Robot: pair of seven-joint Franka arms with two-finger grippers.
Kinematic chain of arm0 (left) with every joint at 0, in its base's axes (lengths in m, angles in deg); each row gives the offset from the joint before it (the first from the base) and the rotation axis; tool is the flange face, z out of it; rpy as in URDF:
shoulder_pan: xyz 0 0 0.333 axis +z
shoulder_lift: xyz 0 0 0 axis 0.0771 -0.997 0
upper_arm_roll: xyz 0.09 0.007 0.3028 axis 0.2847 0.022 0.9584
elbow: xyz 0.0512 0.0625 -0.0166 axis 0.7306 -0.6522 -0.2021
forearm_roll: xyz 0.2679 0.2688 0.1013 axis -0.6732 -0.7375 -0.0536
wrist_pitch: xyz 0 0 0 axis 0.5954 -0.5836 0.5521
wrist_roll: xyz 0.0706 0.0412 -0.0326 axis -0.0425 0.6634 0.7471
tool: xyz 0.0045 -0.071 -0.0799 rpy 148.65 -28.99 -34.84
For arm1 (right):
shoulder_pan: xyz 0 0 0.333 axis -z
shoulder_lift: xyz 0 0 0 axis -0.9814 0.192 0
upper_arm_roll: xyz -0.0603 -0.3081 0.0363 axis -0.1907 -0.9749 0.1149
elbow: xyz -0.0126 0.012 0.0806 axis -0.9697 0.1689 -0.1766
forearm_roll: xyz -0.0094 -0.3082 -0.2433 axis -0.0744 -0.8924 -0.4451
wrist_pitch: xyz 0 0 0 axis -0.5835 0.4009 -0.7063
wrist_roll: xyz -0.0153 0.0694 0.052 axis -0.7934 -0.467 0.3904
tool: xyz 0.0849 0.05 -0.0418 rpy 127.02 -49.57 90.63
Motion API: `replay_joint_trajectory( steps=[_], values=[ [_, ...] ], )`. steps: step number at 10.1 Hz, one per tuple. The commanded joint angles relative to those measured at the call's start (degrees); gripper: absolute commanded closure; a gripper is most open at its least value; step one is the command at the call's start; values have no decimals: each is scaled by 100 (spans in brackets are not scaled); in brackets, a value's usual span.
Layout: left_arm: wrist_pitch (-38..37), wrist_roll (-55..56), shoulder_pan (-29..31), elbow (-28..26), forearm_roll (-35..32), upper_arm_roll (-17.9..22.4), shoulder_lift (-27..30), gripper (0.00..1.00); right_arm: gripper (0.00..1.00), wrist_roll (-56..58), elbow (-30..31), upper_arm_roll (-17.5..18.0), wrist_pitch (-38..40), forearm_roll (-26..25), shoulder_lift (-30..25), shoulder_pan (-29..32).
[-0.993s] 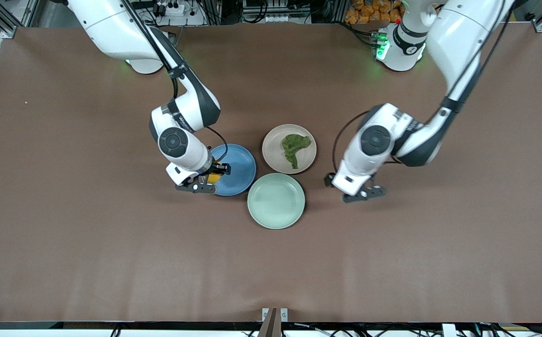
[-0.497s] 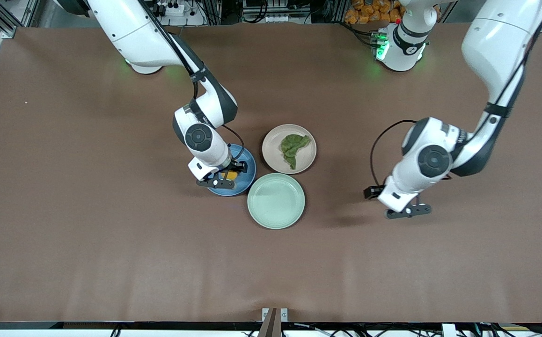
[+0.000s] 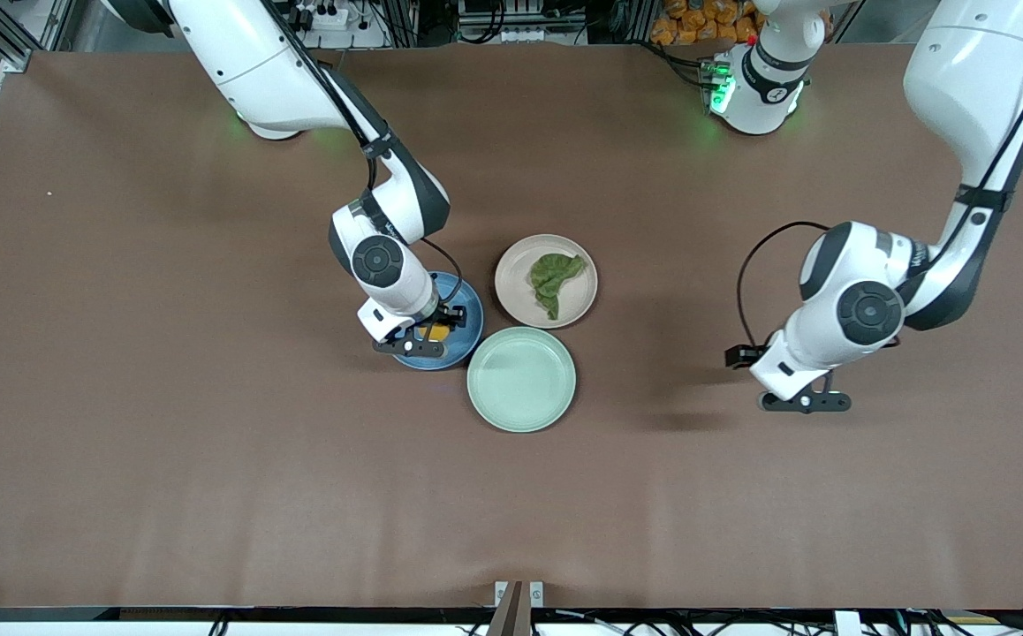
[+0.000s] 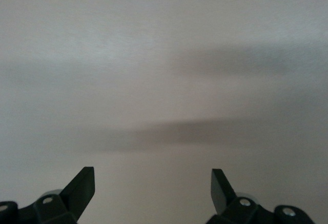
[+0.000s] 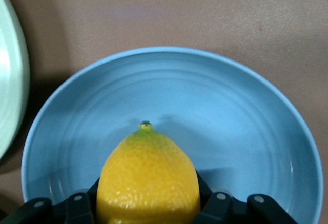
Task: Place lemon and lettuce in plates
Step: 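Withdraw the left gripper while the right gripper releases the lemon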
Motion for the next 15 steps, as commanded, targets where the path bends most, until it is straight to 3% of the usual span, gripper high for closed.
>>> replay_joint_trajectory(
  steps=[1,4,6,8,10,13,15],
  values=[
    [-49,-1141,-721,-477,799,1067,786,0,0,-65,-106,-47,-21,0,85,-38],
    [205,-1656,-1054,-1161,1581,1666,1725,0,0,-57,-342,-38,92,27,33,-12],
    [286,-1586,-1118,-1383,1952,1721,2446,0,0,-39,-614,-38,319,53,24,58],
    [224,-1428,-1144,-1313,1988,1721,2974,0,0,57,-1385,-47,1370,18,23,181],
    [-134,-1383,-1284,-885,2067,1729,3126,0,0,329,-1888,-47,1963,18,23,400],
    [-1555,-1401,-1354,152,1980,1738,3082,0,0,348,-2021,-64,2306,9,-125,848],
    [-2294,-1401,-1591,662,1971,1983,3099,0,0,880,-2083,-65,2500,-192,-283,1146]
  ],
)
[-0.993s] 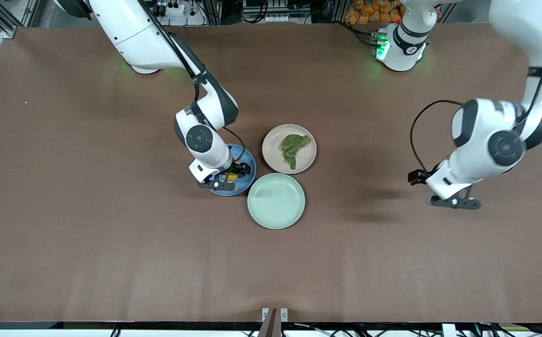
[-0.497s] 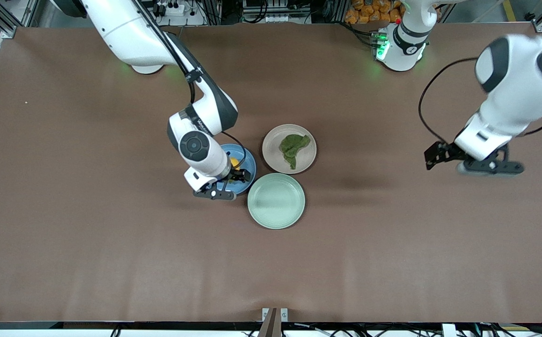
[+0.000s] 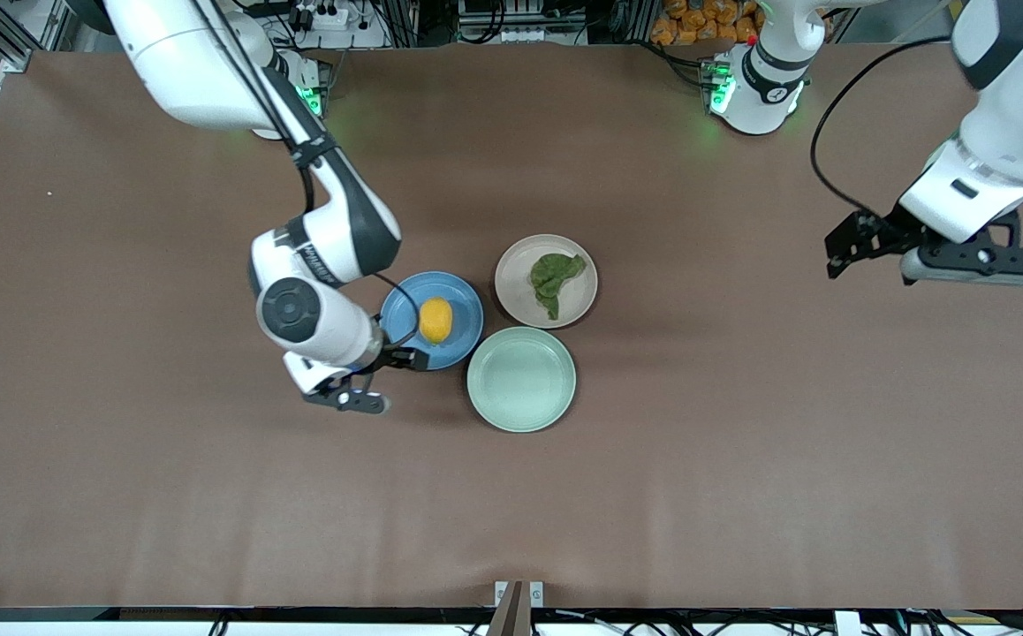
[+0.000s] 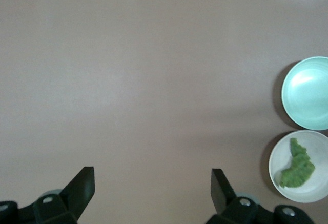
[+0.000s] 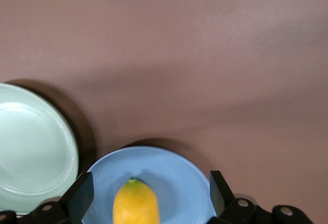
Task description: Place lemon and lettuce in plates
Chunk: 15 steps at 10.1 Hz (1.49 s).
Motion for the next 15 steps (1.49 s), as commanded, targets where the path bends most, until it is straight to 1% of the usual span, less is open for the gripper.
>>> replay_joint_trajectory(
  steps=[1,3,4,5,6,8,9,10,11,12,13,14,15],
  values=[
    [-836,40,-249,818,-23,263,-95,0,0,823,-48,54,320,-331,-257,381],
    [-1022,40,-241,1076,-59,263,-77,0,0,1466,-127,54,653,-542,-380,680],
    [-1267,22,-197,1259,-189,211,-95,0,0,1861,-162,54,873,-570,-477,865],
    [-1704,39,-197,1287,-190,193,-86,0,0,2187,-214,54,1145,-579,-582,1067],
    [-1787,48,-197,1305,-190,158,-77,0,0,2443,-267,54,1426,-579,-696,1243],
    [-1797,66,-232,1559,-94,158,-86,0,0,2874,-504,54,2032,-579,-872,1638],
    [-1806,75,-223,1560,-68,115,-77,0,0,3015,-549,46,2279,-596,-1038,1796],
    [-1806,162,-197,1560,-76,10,-43,0,0,3165,-540,-50,2307,-588,-1188,1868],
    [-1806,180,-197,1560,-94,-17,-33,0,0,3366,-479,-182,2351,-587,-1329,1868],
    [-1806,180,-197,1560,-129,-9,-42,0,0,3481,-435,-261,2604,-579,-1487,1860],
    [-1806,180,-205,1543,-138,-18,-51,0,0,3430,-339,-288,2702,-587,-1689,1860],
    [-1806,180,-197,1551,-138,-105,-34,0,0,3430,-103,-306,2703,-587,-1995,1886],
    [-1823,189,-197,1551,-138,-123,-16,0,0,3430,91,-402,2712,-587,-2285,1869]
  ],
)
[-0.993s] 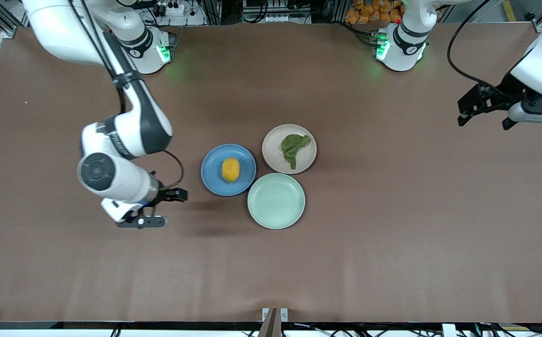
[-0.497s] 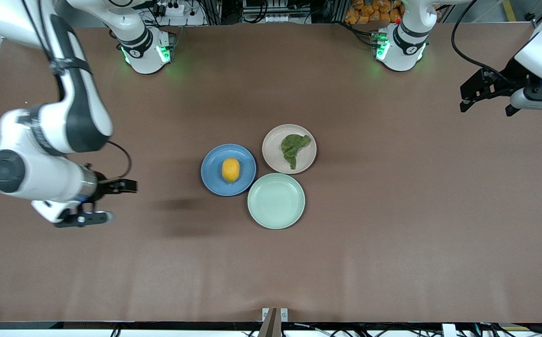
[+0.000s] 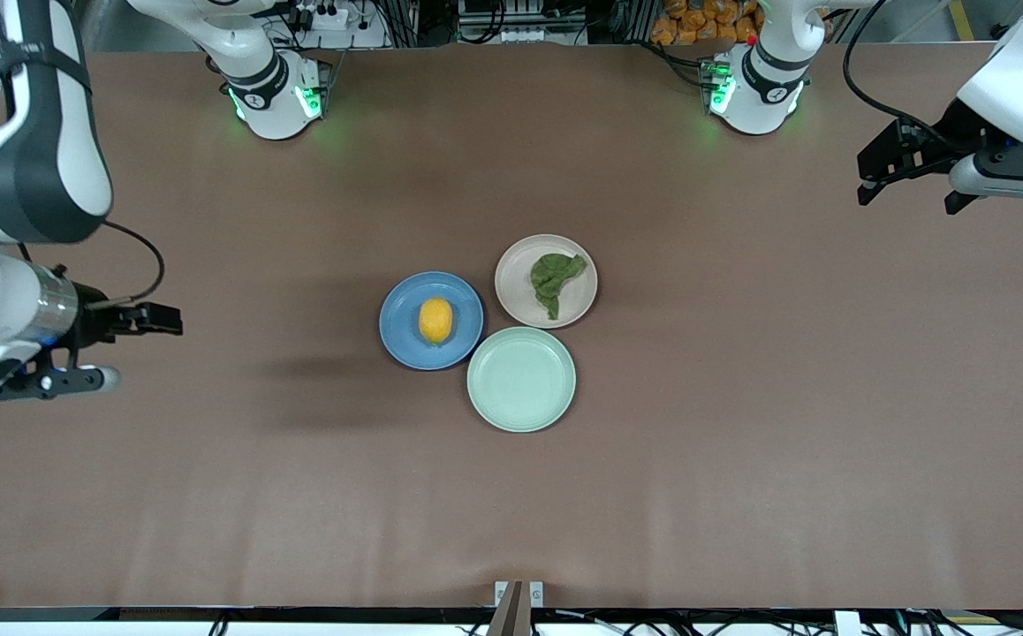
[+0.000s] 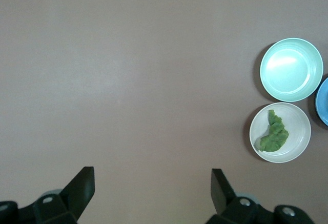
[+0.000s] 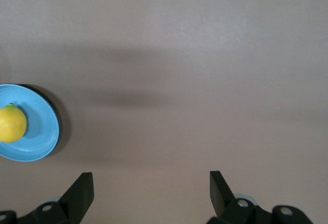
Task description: Place lemon and lettuce in plates
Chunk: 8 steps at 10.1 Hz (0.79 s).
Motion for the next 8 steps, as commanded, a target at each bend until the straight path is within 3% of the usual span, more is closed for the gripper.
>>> replay_joint_trajectory(
  steps=[1,5,8],
  values=[
    [-121,121,-8,114,-80,-76,-8,0,0,37,760,-72,-49,-76,-888,-6],
    [-147,130,-17,115,-133,-85,-8,0,0,37,824,-98,152,-76,-1548,20],
    [-235,113,0,123,-107,-85,-8,0,0,46,771,-467,337,-58,-1760,-6]
  ],
)
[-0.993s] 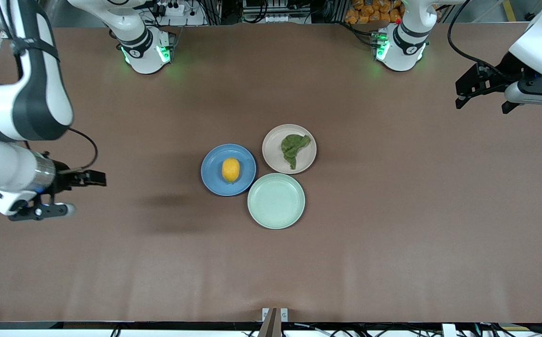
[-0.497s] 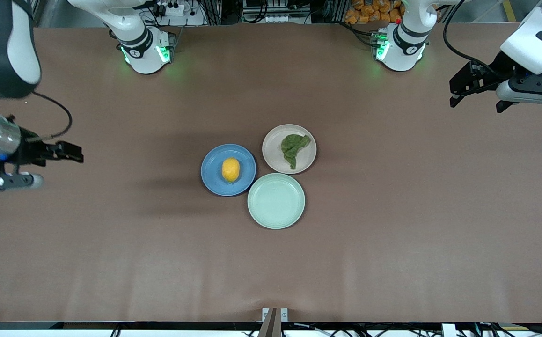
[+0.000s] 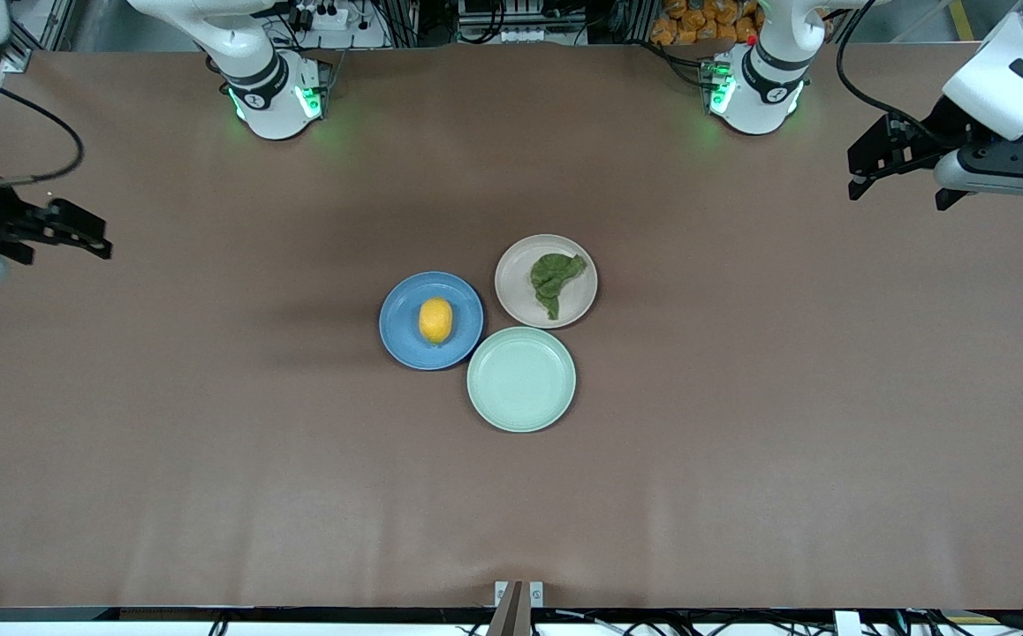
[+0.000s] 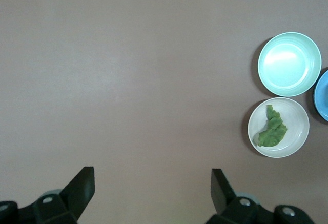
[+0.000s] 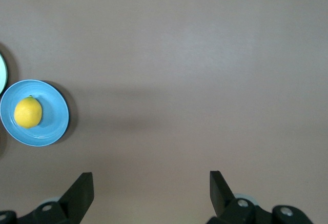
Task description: Place lemon and lettuce in plates
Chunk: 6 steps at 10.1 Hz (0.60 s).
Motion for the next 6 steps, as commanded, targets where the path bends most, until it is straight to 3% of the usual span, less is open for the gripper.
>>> replay_joint_trajectory(
  steps=[1,4,6],
  values=[
    [-130,105,-1,106,-98,-29,-3,0,0,53,121,-184,39,17,-270,7],
    [-139,96,25,106,-98,-3,-3,0,0,-78,33,-219,83,228,-332,7],
    [-148,96,16,106,-89,-20,-3,0,0,-797,76,-219,92,255,-297,-37]
  ],
)
